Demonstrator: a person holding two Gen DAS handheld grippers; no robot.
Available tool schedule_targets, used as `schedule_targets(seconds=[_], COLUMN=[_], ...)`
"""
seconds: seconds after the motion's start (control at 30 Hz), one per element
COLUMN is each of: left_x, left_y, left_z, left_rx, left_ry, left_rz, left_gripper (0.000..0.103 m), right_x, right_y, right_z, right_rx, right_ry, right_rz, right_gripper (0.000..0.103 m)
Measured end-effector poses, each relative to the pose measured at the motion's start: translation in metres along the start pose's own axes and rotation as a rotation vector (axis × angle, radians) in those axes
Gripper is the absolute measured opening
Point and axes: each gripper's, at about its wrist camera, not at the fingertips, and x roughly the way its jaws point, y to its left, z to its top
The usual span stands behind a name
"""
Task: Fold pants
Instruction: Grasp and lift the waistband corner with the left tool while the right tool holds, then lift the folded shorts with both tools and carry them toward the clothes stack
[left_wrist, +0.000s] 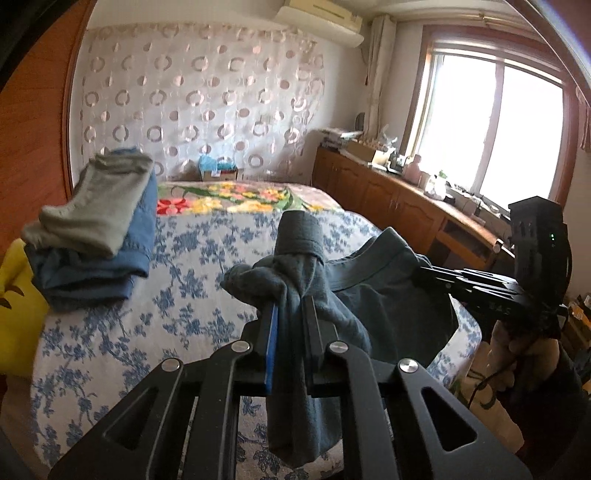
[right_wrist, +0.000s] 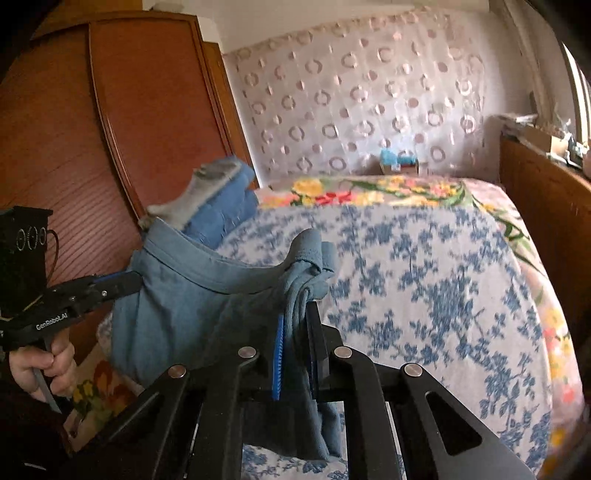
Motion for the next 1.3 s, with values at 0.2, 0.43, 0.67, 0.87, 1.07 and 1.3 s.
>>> schedule_targets(seconds=[0.2,0.43,0.67,0.87,1.07,1.3], left_x=[-0.019,-0.028,-0.035,-0.029,-0.014,0.003], left_y=[-0.005,-0.01,-0.003,0.014,0.035,0.056], left_z=[0.015,0.031,0.039,0.041,0.042,0.05], left_rx=[0.018,0.06,0.072,0.048,0.031,0.017], left_ry=[-0.051,-0.082,-0.094,-0.083,-0.075,-0.056], left_rz=[-0.005,0.004,0.021,0.036,0.056,0.086], left_gripper=[0.012,0.012,0.012,0.012,0.012,0.012], right_x=[-0.022,-0.034,-0.024,-0.004,0.023,0.061], right_y=[0.008,0.018,0.014,0.013,0.014,0.008], right_z=[0.012,0.025,0.029,0.032,0.042,0.057], right_rx=[-0.038,-0.094,-0.118,-0.123,-0.142,-0.147], right_ry=[-0.048,-0.083,-0.111,-0.104,-0.084,-0.062], right_rz=[0.005,0.002,0.016,0.036,0.054,0.075], right_gripper=[0.01,0.01,0.011,0.011,0.011,0.011])
